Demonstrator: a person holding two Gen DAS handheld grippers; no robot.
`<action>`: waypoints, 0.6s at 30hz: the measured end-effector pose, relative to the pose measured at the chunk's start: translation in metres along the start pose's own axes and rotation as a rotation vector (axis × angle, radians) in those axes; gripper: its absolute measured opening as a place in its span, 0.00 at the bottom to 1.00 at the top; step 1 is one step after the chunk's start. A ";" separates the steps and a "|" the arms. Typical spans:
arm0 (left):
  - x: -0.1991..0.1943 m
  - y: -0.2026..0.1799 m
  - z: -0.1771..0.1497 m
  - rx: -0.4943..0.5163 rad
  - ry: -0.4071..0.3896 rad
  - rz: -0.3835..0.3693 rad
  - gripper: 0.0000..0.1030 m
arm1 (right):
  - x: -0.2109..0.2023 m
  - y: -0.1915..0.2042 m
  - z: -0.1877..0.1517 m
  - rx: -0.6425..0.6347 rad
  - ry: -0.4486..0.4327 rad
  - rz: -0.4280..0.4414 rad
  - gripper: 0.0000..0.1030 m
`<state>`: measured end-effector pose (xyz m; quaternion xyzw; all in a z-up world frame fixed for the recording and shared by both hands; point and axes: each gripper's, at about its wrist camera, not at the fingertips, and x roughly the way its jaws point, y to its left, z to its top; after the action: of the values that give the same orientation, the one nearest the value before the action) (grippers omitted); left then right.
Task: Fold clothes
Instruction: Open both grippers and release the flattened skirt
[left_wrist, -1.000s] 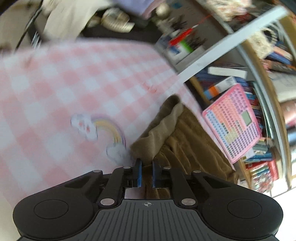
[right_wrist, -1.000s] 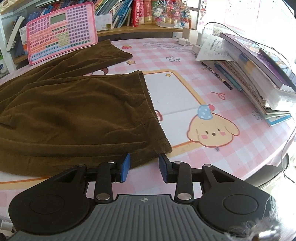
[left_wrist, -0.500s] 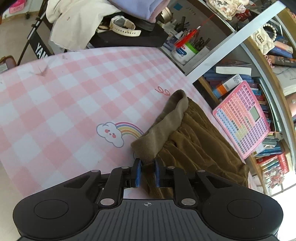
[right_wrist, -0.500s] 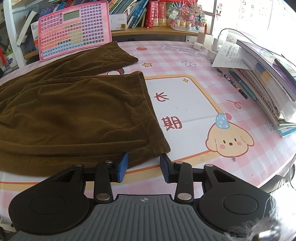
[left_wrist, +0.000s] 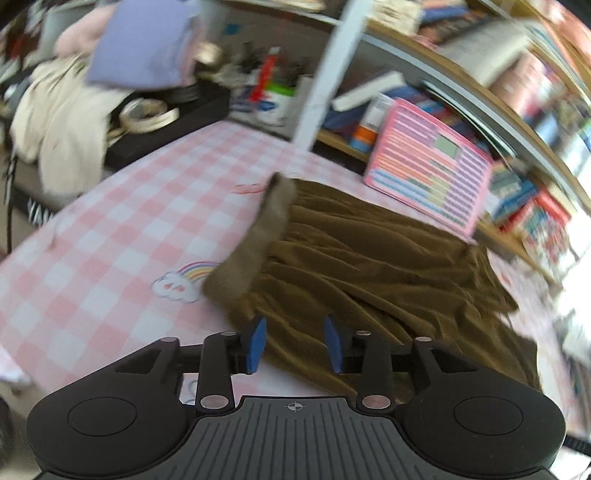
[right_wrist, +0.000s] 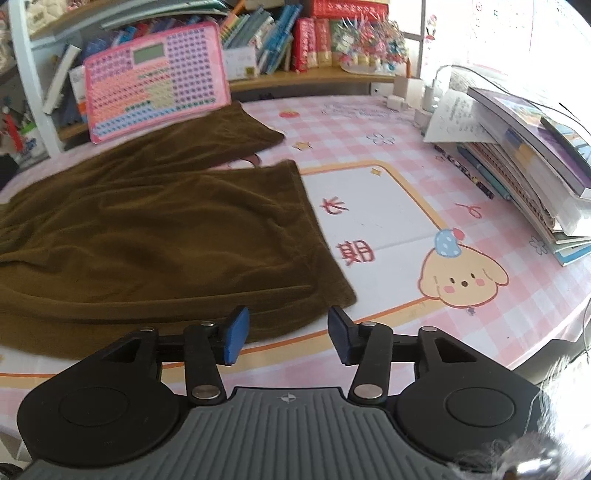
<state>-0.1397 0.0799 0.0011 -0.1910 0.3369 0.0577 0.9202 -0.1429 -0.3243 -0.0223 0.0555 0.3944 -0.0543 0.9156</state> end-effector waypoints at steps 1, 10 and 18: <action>-0.001 -0.005 -0.001 0.022 0.002 -0.003 0.40 | -0.004 0.003 0.000 0.000 -0.006 0.006 0.48; -0.004 -0.039 -0.014 0.180 0.038 -0.002 0.73 | -0.029 0.017 -0.010 -0.004 -0.027 0.006 0.65; -0.009 -0.061 -0.028 0.308 0.039 0.021 0.94 | -0.036 0.028 -0.019 -0.038 -0.027 -0.033 0.85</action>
<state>-0.1488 0.0127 0.0066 -0.0453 0.3615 0.0113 0.9312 -0.1767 -0.2920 -0.0072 0.0311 0.3836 -0.0626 0.9208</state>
